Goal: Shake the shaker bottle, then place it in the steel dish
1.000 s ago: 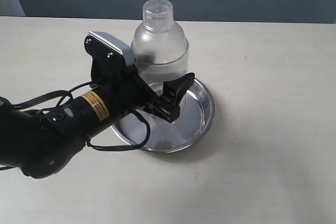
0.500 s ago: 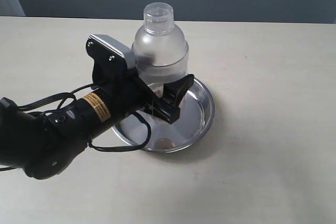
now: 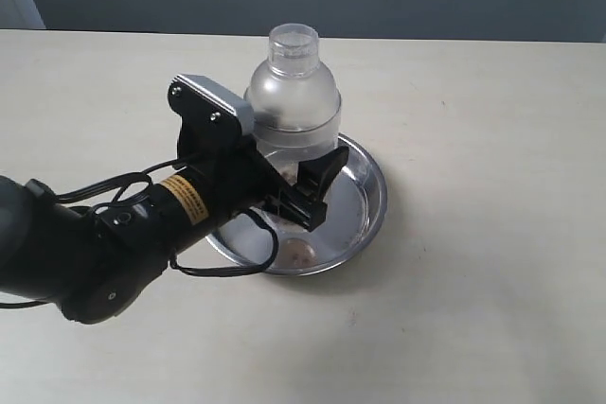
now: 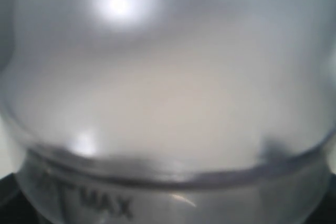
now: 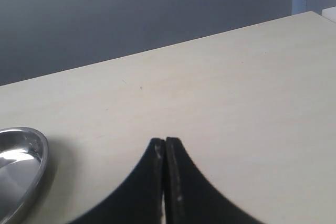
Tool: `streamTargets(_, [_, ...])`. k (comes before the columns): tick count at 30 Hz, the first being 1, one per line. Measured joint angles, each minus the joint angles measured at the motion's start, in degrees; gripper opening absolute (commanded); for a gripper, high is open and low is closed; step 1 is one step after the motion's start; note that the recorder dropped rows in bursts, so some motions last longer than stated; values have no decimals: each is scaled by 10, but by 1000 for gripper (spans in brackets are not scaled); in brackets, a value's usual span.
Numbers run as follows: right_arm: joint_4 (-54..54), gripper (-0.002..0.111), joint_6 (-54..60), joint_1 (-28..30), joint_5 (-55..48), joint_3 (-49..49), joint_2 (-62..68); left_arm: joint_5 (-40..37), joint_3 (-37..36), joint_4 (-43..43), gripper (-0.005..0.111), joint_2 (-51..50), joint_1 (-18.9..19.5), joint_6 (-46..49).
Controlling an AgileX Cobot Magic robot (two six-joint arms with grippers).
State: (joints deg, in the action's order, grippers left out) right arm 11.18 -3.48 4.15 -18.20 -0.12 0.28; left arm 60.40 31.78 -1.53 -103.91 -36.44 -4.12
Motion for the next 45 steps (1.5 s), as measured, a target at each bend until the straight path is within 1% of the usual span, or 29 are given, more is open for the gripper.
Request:
streamTargets(18, [0, -1, 0, 0, 0, 0, 0, 2, 21, -26, 1, -30, 0, 1])
streamTargets(21, [0, -1, 0, 0, 0, 0, 0, 10, 23, -26, 7, -41, 0, 1])
streamTargets(26, [0, -1, 0, 0, 0, 0, 0, 15, 25, -31, 20, -49, 0, 1])
streamTargets(30, [0, -1, 0, 0, 0, 0, 0, 16, 25, -37, 26, -54, 0, 1])
streamTargets(45, [1, -1, 0, 0, 0, 0, 0, 26, 25, -40, 27, -68, 0, -2])
